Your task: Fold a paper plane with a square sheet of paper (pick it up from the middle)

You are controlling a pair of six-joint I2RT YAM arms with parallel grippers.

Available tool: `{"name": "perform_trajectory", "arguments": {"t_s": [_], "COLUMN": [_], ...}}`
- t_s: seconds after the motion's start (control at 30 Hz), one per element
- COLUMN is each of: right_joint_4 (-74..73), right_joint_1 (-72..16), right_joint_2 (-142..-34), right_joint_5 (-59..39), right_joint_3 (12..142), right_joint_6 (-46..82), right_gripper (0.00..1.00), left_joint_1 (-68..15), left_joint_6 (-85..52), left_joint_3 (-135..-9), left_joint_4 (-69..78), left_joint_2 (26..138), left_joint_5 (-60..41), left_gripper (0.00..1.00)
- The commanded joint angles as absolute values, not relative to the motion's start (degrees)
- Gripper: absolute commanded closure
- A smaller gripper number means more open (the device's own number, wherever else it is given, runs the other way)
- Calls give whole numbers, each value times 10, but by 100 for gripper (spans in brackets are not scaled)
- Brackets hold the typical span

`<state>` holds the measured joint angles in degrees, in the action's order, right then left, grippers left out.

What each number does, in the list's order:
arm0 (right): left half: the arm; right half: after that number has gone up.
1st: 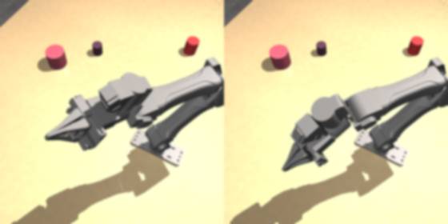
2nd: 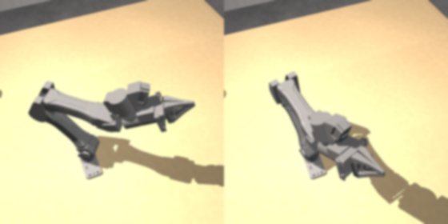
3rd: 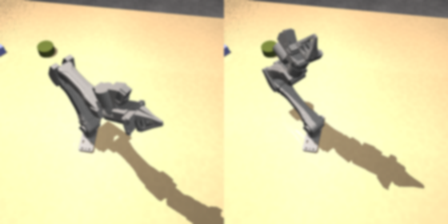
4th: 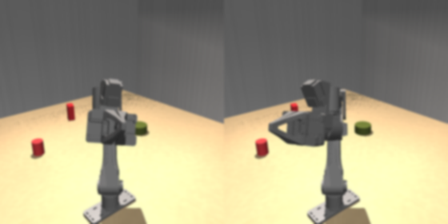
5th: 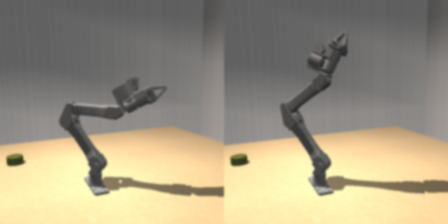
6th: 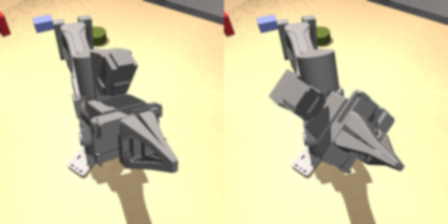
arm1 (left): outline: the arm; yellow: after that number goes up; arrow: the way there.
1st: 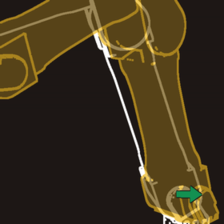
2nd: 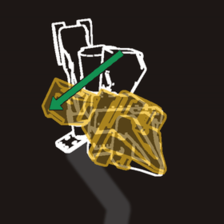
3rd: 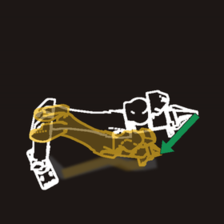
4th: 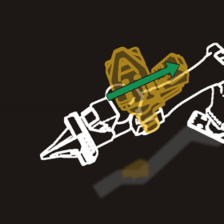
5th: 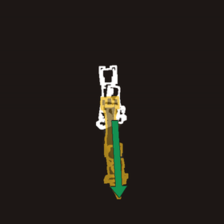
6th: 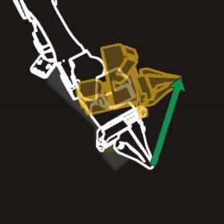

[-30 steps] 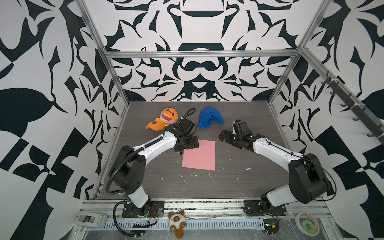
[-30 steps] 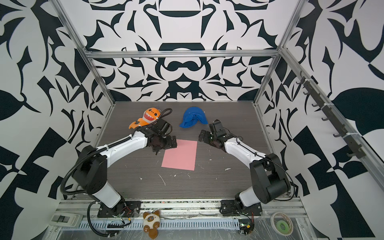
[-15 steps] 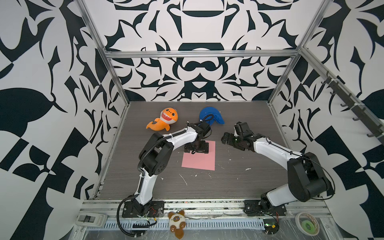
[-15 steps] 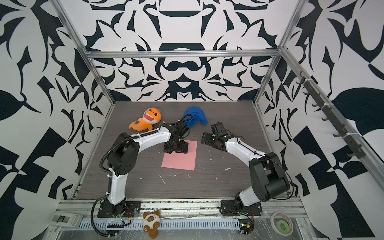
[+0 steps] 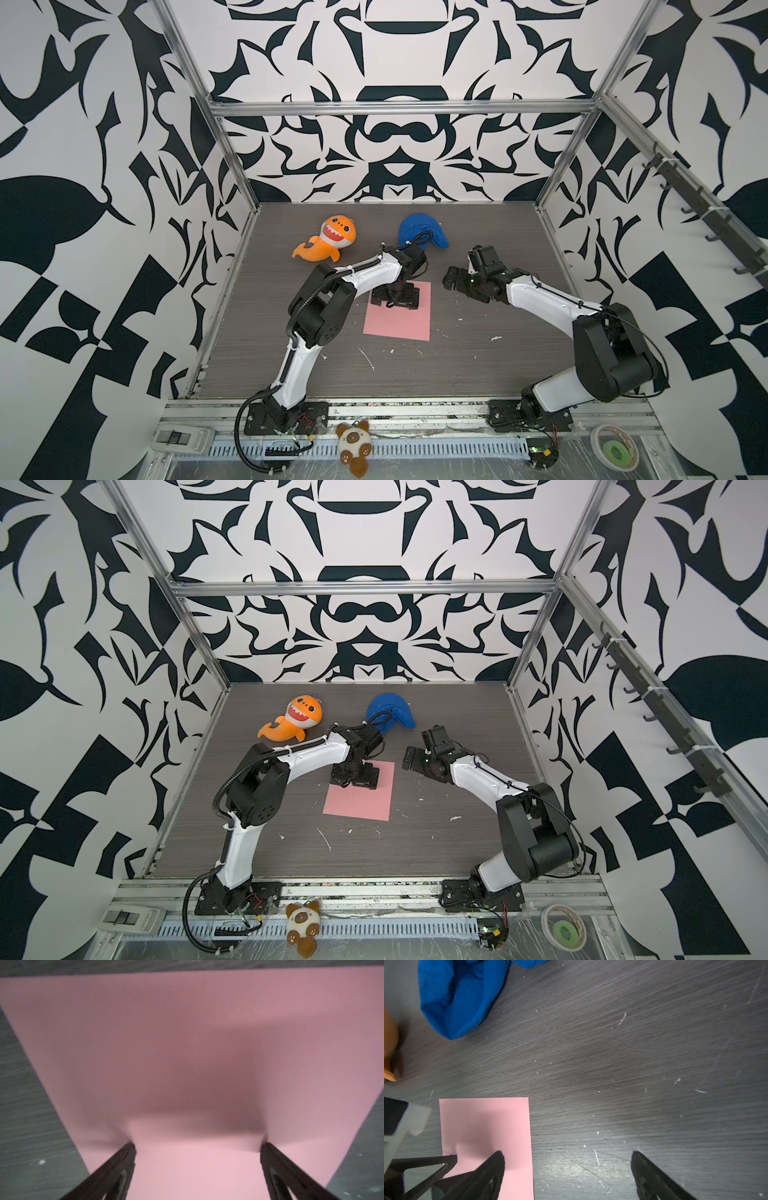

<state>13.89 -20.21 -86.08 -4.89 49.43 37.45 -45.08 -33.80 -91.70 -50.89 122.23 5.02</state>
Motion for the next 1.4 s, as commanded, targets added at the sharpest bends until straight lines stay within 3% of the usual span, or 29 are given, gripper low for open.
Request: {"name": "perform_trajectory", "arguments": {"t_s": [0.0,0.73,1.0,1.2,1.37], "right_joint_4": [130,118,113,105,83], "right_joint_1": [-200,-200,-200,-200,-200], "right_joint_2": [-860,-860,-863,-867,-867], "right_joint_5": [-52,-54,-58,-65,-87], "right_joint_3": [490,479,480,482,481], "right_joint_6": [385,394,402,409,403], "right_gripper": [2,4,4,5,5], "left_joint_1": [-452,-452,-452,-449,-425], "left_joint_6": [-337,-374,-371,-363,-352], "left_joint_3": [-911,-875,-851,-818,-774], "left_joint_4": [-537,-534,-496,-446,-372], "left_joint_2": [1258,1291,1216,1148,1059], "left_joint_5": [52,69,74,61,-14], "left_gripper": [3,14,35,59,71]}}
